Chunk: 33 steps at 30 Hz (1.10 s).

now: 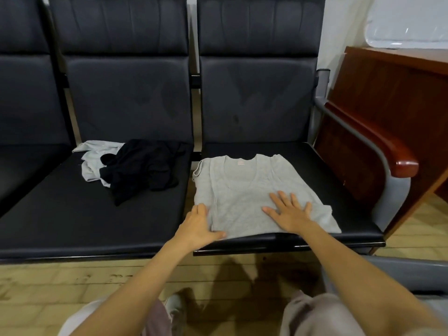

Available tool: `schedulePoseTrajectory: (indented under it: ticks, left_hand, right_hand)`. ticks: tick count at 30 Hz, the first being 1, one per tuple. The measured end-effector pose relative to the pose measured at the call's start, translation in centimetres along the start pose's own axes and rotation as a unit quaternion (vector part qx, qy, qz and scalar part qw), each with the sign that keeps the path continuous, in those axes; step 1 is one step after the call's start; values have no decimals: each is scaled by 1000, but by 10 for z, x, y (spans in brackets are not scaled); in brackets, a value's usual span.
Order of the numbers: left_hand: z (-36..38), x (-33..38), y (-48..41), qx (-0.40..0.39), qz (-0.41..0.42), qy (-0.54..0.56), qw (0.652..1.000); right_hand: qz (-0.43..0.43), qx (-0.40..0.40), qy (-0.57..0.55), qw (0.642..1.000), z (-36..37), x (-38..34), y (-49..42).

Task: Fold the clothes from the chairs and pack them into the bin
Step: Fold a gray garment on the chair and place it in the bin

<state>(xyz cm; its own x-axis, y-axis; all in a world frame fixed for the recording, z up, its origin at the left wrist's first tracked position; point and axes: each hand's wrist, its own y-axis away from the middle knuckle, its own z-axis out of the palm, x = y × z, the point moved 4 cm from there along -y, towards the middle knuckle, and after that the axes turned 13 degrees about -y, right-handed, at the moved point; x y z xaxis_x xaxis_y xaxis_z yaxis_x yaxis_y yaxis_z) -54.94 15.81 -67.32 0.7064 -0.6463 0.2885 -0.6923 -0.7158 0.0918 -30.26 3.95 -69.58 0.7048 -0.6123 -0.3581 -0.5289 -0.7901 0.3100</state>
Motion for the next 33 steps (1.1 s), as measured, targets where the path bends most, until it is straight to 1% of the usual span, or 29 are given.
schedulePoseTrajectory:
  ticks: [3, 6, 9, 11, 12, 13, 14, 15, 16, 17, 18, 19, 20, 21, 22, 24, 26, 28, 29, 30, 31, 33]
  left_hand:
    - [6, 9, 1, -6, 58, -51, 997]
    - [8, 18, 0, 11, 103, -60, 993]
    - [9, 20, 1, 51, 159, -58, 984]
    - [7, 19, 3, 96, 170, -81, 977]
    - [7, 18, 3, 124, 162, -88, 975]
    - [3, 17, 5, 153, 141, -71, 975]
    - [0, 14, 4, 173, 98, -13, 980]
    - [-5, 9, 3, 175, 36, 80, 981]
    - [-8, 3, 1, 160, -35, 188, 968]
    - [-10, -3, -1, 136, -104, 295, 940]
    - [-10, -12, -5, 113, -166, 373, 906]
    - [-8, -19, -7, 89, -213, 417, 879]
    - [-8, -25, -9, 67, -237, 412, 877]
    - [-7, -30, -10, 46, -243, 377, 893]
    - [-5, -32, -11, 25, -239, 338, 910]
    - [-2, -31, -10, -17, -207, 294, 933]
    - [-1, -25, -4, -82, -163, 263, 947]
    - [2, -23, -1, -135, -131, 227, 956]
    - [2, -23, -1, -131, -127, 216, 959]
    - [-1, -23, -1, -109, -125, 221, 961]
    - [-4, -23, -1, -86, -120, 242, 959]
    - [-16, -18, -2, -52, -98, 312, 944]
  right_hand:
    - [11, 13, 17, 1000, -7, 21, -2]
    - [21, 20, 29, 999, -12, 32, -2]
    - [27, 25, 28, 999, -13, 35, -2]
    - [26, 24, 23, 999, -13, 33, -2]
    - [26, 23, 20, 999, -14, 32, -2]
    - [25, 21, 16, 999, -14, 31, -3]
    - [24, 20, 13, 999, -14, 31, -3]
    - [23, 21, 14, 999, -14, 31, -3]
    - [21, 23, 14, 999, -14, 31, -4]
    - [19, 27, 13, 999, -13, 31, -4]
    - [18, 30, 9, 999, -13, 32, -4]
    - [17, 31, 6, 999, -13, 32, -4]
    - [16, 29, 4, 999, -14, 32, -3]
    - [14, 27, -1, 1000, -14, 31, -3]
    - [13, 27, -8, 999, -15, 31, -3]
    - [10, 45, -16, 999, -18, 27, -1]
    - [-32, 105, -24, 994, -19, 19, 0]
    - [-136, 160, -77, 975, -19, 0, 4]
    - [-190, 162, -107, 962, -18, -13, 7]
    - [-234, 153, -125, 952, -13, -25, 9]
    - [-265, 137, -125, 946, -7, -37, 10]
    - [-298, 102, -104, 943, 6, -54, 12]
